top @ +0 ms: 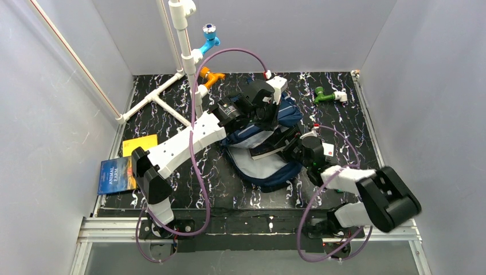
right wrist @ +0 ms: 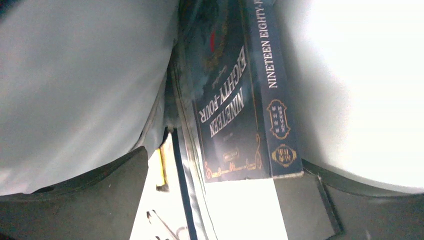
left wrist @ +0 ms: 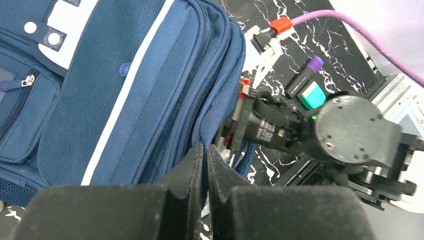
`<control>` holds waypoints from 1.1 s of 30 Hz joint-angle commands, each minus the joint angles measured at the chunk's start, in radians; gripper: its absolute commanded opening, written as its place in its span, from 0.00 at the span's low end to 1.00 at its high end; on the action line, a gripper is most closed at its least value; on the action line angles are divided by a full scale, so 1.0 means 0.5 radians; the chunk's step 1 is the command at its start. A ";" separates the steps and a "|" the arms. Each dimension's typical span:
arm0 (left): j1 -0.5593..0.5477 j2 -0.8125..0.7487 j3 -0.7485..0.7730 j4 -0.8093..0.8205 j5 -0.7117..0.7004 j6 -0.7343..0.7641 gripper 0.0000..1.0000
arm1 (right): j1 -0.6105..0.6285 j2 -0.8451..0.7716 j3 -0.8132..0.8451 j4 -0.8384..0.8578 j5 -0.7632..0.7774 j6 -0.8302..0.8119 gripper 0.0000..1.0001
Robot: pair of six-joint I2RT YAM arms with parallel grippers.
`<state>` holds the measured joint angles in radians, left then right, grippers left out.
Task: Pack the student bag
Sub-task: Place the book in the student bag.
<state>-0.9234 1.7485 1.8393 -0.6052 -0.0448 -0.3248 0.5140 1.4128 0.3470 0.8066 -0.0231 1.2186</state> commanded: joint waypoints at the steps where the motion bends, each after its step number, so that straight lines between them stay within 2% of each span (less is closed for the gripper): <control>1: 0.010 -0.179 -0.019 0.116 -0.052 0.027 0.00 | 0.015 -0.412 0.018 -0.708 0.027 -0.423 0.98; 4: 0.012 -0.207 -0.068 0.147 -0.038 0.020 0.00 | -0.016 -0.517 0.069 -0.947 0.038 -0.469 0.98; 8: 0.012 -0.236 -0.105 0.156 -0.017 0.002 0.00 | -0.016 -0.577 0.105 -1.043 0.012 -0.500 0.96; 13: 0.012 -0.264 -0.162 0.184 0.077 -0.074 0.00 | -0.016 -0.545 0.133 -0.993 0.040 -0.588 0.60; 17: 0.012 -0.308 -0.262 0.245 0.141 -0.146 0.00 | -0.016 -0.404 0.152 -0.744 0.137 -0.566 0.49; 21: 0.012 -0.329 -0.335 0.281 0.151 -0.182 0.00 | -0.016 -0.137 0.199 -0.243 0.114 -0.555 0.31; 23: 0.010 -0.324 -0.339 0.282 0.155 -0.185 0.00 | -0.016 0.049 0.206 0.028 0.133 -0.497 0.27; 25: 0.010 -0.319 -0.342 0.281 0.145 -0.182 0.00 | -0.017 0.165 0.255 0.187 0.107 -0.464 0.26; 28: 0.012 -0.321 -0.368 0.279 0.118 -0.153 0.00 | -0.016 0.073 0.287 -0.015 0.181 -0.464 0.41; 31: 0.014 -0.338 -0.432 0.279 0.021 -0.102 0.00 | -0.018 -0.090 0.391 -0.648 0.286 -0.518 0.60; 33: 0.026 -0.340 -0.457 0.279 -0.026 -0.067 0.00 | -0.019 -0.197 0.434 -0.915 0.195 -0.603 0.64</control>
<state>-0.9241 1.6547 1.6352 -0.4847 0.0090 -0.3958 0.5098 1.4227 0.4793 0.5686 0.0616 0.9821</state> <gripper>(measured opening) 0.021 0.604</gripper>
